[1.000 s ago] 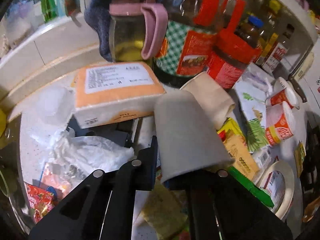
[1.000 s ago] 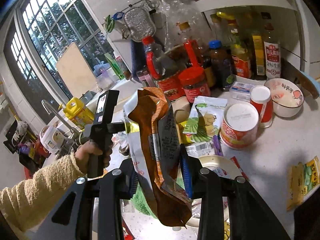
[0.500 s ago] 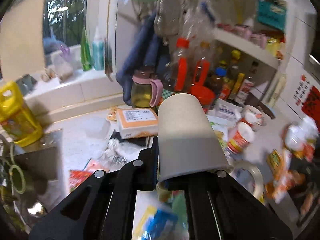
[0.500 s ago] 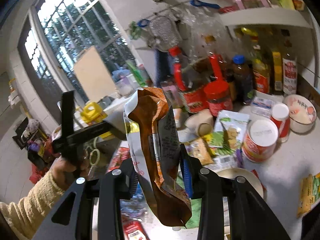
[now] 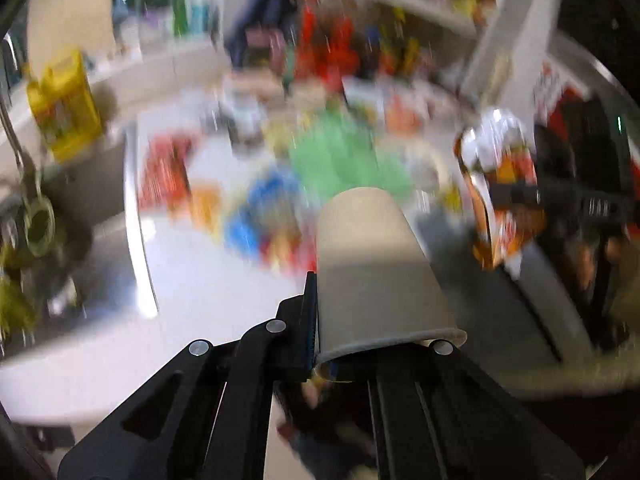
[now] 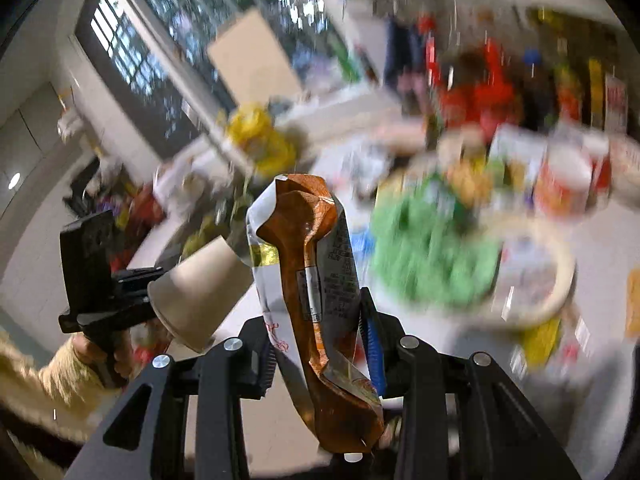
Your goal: Collect trash
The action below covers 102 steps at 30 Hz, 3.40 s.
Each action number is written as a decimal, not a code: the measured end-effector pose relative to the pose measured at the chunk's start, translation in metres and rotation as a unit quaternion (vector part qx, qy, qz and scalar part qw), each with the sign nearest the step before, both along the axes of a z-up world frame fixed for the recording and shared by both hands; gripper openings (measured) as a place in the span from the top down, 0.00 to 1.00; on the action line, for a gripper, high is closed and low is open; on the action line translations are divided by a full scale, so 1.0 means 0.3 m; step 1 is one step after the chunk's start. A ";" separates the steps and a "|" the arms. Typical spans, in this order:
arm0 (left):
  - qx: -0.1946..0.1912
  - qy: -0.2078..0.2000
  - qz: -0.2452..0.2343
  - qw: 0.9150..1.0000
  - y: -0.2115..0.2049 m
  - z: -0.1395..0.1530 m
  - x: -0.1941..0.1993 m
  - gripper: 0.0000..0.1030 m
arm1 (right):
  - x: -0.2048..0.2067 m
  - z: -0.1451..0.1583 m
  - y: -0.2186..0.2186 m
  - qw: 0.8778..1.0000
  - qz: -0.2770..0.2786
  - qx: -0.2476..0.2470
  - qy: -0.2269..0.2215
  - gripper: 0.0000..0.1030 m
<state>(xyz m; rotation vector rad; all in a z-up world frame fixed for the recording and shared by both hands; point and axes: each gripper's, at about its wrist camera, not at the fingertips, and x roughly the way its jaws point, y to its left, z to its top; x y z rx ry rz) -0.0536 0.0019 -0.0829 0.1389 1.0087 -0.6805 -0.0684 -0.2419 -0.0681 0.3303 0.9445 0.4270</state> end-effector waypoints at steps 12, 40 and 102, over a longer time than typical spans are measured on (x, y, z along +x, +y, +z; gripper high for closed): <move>0.125 0.219 -0.073 0.965 -0.164 -0.865 -0.158 0.96 | -0.176 -0.698 0.073 0.974 0.032 -0.083 0.209 0.65; 0.083 0.076 -0.025 0.993 -0.151 -0.403 -0.165 0.14 | -0.058 -0.150 -0.073 0.993 -0.084 -0.086 -0.015 0.05; 0.117 0.016 0.212 0.970 -0.022 -0.402 0.962 0.40 | 0.350 0.067 -0.329 0.954 -0.284 -0.043 -0.083 0.15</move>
